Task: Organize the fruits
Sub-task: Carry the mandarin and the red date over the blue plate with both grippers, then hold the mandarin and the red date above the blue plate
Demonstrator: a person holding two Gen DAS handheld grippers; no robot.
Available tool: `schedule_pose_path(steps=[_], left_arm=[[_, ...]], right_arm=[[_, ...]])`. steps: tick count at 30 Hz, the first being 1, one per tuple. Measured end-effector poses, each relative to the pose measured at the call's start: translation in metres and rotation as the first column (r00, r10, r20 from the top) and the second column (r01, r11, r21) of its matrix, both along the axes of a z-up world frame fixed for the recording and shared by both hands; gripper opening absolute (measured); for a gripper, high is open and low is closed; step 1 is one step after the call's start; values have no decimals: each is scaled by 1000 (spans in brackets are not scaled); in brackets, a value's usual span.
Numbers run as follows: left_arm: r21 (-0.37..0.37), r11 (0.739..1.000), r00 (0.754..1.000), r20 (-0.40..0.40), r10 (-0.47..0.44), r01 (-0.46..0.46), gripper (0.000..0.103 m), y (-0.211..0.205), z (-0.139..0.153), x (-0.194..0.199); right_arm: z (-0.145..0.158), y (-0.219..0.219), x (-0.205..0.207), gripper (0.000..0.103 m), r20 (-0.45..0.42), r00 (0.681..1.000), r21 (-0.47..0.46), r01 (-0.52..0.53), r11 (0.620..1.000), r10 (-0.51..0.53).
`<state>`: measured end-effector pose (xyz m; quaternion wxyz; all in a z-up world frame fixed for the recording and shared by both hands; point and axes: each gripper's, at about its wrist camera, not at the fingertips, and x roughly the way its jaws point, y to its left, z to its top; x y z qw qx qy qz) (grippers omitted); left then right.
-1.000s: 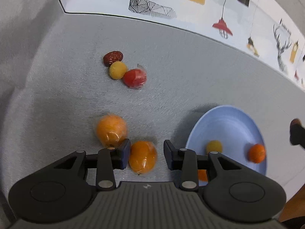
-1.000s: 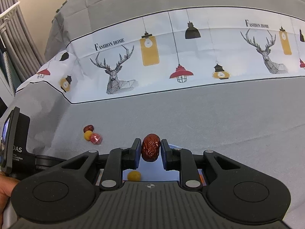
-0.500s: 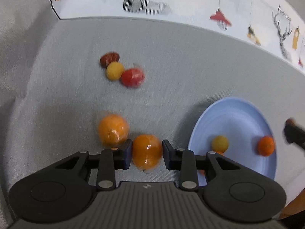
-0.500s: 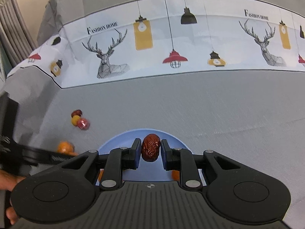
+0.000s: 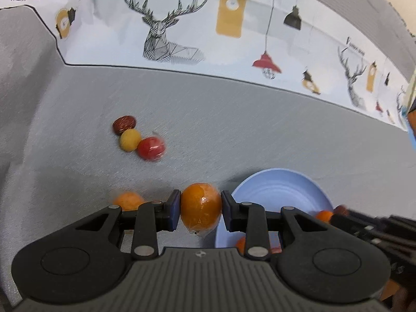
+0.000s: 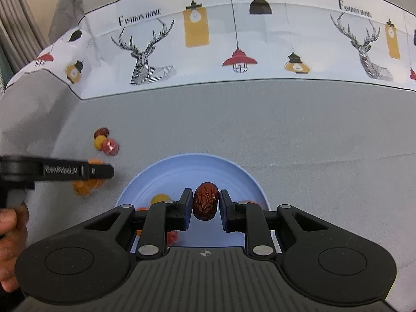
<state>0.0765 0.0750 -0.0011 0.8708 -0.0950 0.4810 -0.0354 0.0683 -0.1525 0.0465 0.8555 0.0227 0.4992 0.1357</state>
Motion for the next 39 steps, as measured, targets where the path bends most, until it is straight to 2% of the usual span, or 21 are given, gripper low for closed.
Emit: schedule_pose_path(steps=[9,20,24,31,39], left_arm=[[-35,999,999,34,-11,12,36,-2,6,-1],[-73,994,995,61,-83,87,36,-15,7,-2],[-83,984,984,98,-152,160,36,-28,10,-7],[-35,956,946,163,-281,290,36,-58,15,-19],[-3,945,933,160,-322,326,36,-70,11,-22]], right_arm=[[-5,-4,2,23,-17,1000,-6,-2,1000,2],[-6,-5,2,23,-26,1000,-7,-6,1000,6],[-9,-3,2,23,-42,999,-24,-19,1000,18],[-18,1,1,23,-99,994,-52,-48,997,43],[-18,3,3,23,-118,991,-44,-61,997,55]])
